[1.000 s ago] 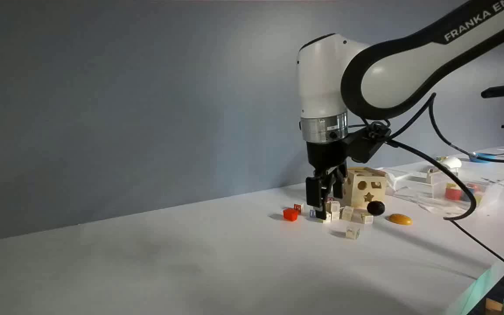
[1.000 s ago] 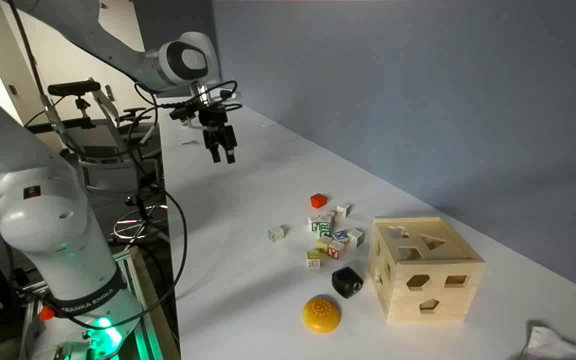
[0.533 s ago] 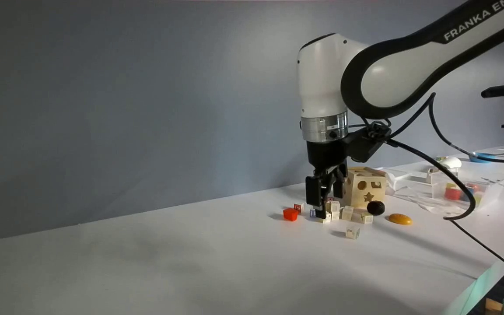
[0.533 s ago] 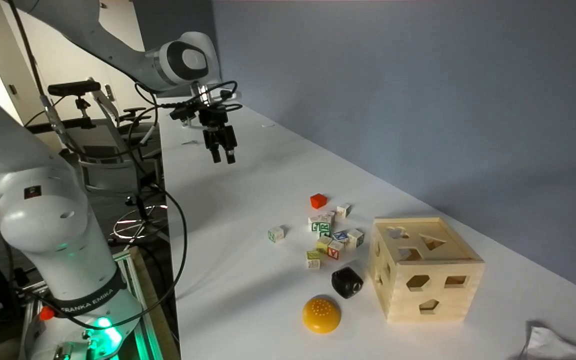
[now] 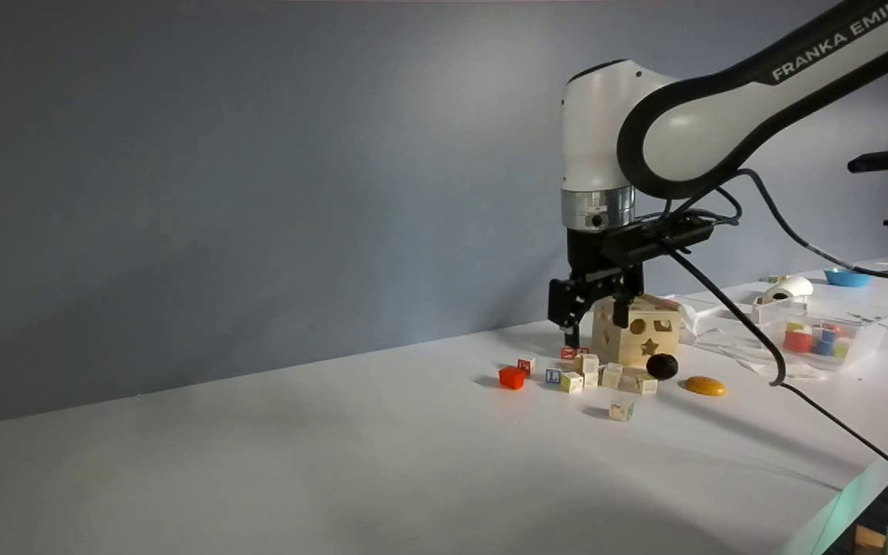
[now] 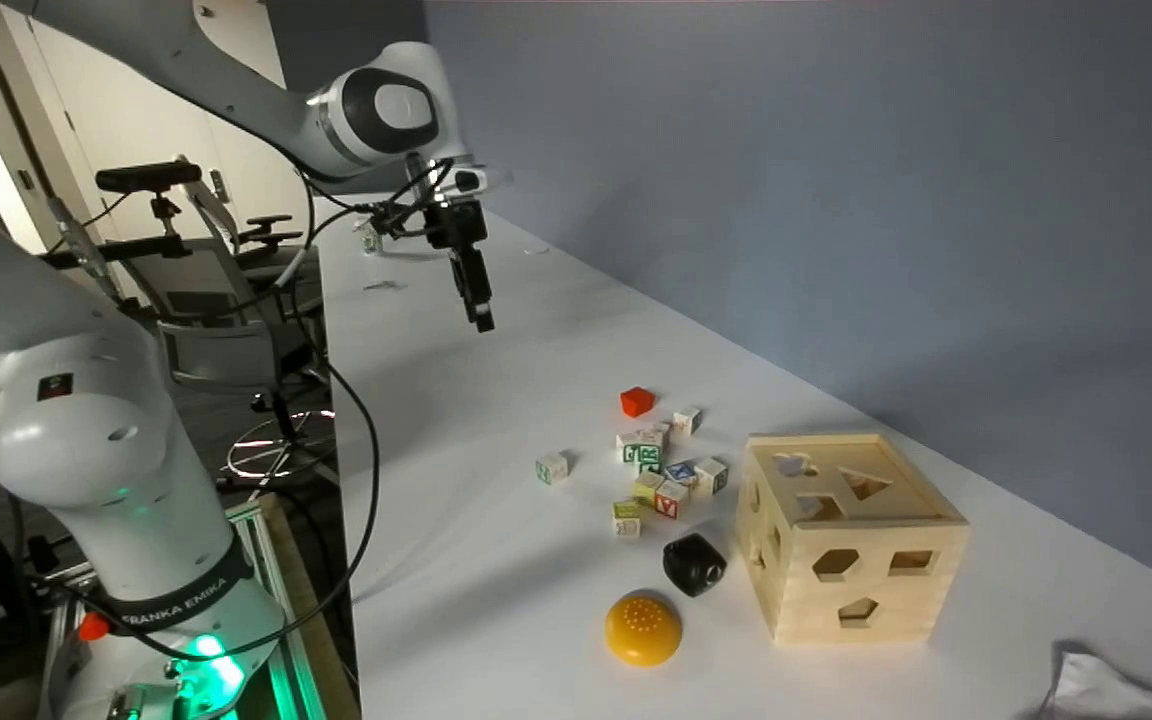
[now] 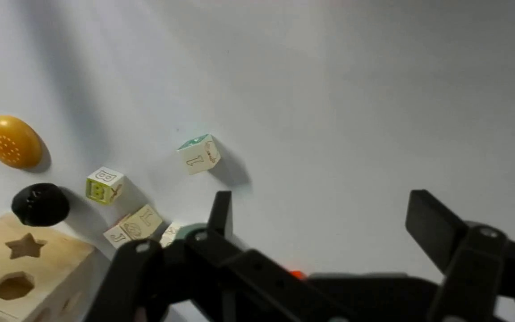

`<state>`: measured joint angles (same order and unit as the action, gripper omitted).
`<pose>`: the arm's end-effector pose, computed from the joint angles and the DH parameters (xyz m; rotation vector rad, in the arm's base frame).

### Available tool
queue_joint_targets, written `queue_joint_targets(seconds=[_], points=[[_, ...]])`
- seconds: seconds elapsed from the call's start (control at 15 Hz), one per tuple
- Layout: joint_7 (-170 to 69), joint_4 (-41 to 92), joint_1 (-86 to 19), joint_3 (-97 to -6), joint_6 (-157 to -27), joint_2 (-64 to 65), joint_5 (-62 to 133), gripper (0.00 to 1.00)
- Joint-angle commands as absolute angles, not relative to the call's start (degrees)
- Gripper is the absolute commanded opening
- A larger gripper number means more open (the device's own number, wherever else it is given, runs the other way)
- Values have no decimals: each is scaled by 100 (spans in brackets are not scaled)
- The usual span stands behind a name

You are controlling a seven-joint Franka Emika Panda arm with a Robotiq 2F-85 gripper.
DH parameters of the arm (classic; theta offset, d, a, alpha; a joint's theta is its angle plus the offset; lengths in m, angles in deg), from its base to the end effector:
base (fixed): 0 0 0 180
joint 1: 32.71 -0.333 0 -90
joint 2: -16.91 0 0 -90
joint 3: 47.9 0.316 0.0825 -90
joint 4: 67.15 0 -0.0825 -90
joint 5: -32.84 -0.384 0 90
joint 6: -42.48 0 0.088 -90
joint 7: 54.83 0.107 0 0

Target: Move two wooden squares to the left.

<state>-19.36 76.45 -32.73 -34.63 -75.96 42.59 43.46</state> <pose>0.3968 0.0853 0.4374 2.8584 -0.4619 0.1461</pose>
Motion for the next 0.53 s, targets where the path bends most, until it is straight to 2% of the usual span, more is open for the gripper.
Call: queue_joint_targets(seconds=[0.0, 0.47], points=[[-1397, 8163, -2974, -3657, -8126, 4857, 4482, 100], [-1380, 8540, -2302, -3993, -8384, 5285, 4784, 100]])
